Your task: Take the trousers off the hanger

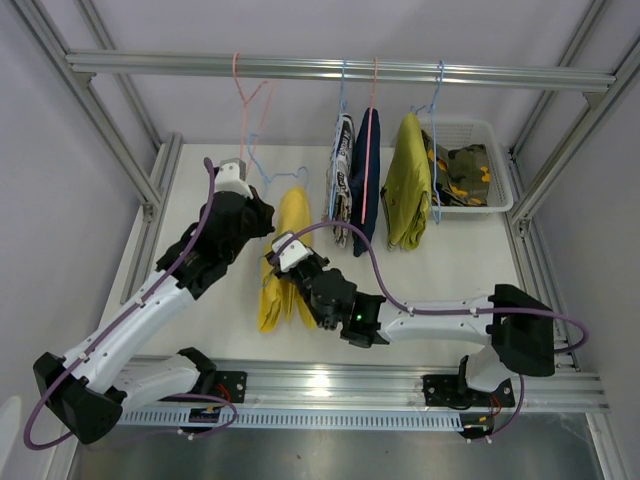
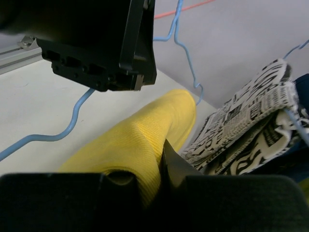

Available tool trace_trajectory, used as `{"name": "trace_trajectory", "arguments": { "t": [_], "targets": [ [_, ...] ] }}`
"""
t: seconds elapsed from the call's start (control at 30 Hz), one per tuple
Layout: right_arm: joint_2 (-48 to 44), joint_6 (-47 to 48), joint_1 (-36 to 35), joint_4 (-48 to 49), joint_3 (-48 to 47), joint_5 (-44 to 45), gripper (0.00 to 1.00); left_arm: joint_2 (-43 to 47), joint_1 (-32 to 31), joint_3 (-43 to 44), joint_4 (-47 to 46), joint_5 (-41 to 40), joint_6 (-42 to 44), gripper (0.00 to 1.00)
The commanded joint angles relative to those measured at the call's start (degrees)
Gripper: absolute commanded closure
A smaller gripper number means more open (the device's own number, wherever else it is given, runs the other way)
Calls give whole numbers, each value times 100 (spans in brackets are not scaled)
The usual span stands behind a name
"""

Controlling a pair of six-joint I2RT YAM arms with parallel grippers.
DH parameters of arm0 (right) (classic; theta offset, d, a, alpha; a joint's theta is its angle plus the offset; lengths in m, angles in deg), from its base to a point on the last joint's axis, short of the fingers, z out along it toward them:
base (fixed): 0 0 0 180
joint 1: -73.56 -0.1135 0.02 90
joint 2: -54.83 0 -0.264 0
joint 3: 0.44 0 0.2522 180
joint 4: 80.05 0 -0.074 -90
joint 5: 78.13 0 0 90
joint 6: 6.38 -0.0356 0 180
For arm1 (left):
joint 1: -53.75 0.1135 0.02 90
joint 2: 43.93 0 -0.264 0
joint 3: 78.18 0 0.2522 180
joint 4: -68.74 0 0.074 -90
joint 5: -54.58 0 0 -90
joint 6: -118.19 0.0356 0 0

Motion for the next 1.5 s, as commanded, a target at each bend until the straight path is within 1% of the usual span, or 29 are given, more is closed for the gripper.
{"name": "trace_trajectory", "arguments": {
  "t": [0.0, 0.3, 0.47, 0.7, 0.83, 0.93, 1.07, 1.23, 1.37, 1.4, 1.47],
  "targets": [
    [-739, 469, -157, 692, -594, 251, 100, 38, 55, 254, -169, -42, 69, 99],
    [-1381, 1172, -360, 349, -980, 515, 100, 3, 64, 289, -142, 46, 86, 99],
    [-1548, 1699, -342, 287, -1288, 577, 100, 73, 64, 281, -177, -15, 192, 99],
    [-1742, 2446, -290, 164, -1772, 708, 100, 46, 64, 289, -178, 134, 183, 99],
    [-1935, 2640, -132, 32, -1886, 823, 100, 38, 64, 289, -178, 169, 183, 99],
    [-2111, 2763, -149, -56, -1948, 989, 100, 20, 64, 298, -186, 178, 183, 99],
    [-2400, 2712, -149, -100, -1773, 1200, 100, 2, 64, 298, -169, 195, 183, 99],
    [-2910, 2702, -149, 110, -1168, 1464, 100, 11, 64, 298, -160, 195, 201, 99],
    [-3209, 3281, -149, 927, -745, 1789, 100, 3, 64, 324, -151, 222, 183, 99],
    [-3271, 3430, -149, 963, -692, 1877, 100, 11, 64, 324, -134, 230, 183, 100],
    [-3499, 3432, -149, 947, -578, 1948, 100, 11, 64, 324, -134, 239, 183, 99]
  ]
}}
